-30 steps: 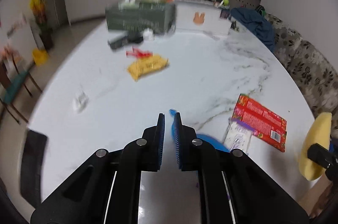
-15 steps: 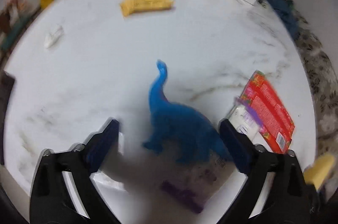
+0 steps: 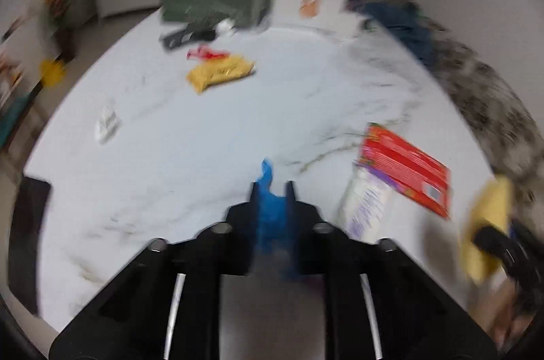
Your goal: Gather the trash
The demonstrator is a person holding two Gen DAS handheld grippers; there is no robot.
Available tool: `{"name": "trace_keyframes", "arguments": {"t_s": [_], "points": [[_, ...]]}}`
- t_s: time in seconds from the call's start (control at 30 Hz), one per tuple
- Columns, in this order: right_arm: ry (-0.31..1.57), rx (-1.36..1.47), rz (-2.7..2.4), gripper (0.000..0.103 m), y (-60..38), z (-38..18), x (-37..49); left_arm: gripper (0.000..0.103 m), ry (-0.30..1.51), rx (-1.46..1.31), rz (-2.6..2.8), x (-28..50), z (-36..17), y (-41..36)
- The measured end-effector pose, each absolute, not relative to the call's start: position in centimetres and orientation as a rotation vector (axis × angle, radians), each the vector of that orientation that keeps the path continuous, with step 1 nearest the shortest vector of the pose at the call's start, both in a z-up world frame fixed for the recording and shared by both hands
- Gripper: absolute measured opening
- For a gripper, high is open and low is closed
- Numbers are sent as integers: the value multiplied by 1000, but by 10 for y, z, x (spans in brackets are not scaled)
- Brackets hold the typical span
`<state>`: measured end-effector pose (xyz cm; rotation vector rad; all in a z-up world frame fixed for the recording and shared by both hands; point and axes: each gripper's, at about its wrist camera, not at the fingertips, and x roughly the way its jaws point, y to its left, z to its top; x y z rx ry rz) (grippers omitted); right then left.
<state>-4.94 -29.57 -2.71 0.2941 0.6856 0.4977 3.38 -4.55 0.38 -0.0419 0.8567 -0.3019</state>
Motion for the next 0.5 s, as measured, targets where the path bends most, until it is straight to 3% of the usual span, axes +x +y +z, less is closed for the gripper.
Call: {"name": "trace_keyframes", "arguments": {"t_s": [0.17,0.27,0.37,0.43,0.5], "points": [[673,255,537,27,-269,-20,-61,11,759,75,-287,-11,13,-20],[703,259,539,27,-257,-27,-57,13,861,-34,-312,9,-8,-8],[709,228,521,27,-252,-29,-59,45,891,-80,-309,11,-18,-12],[708,219,515,27,-254,-29,-63,94,855,-76,-253,8,-13,-26],[712,227,506,27,-259,-30,-65,95,848,-87,-199,6,-13,-45]]}}
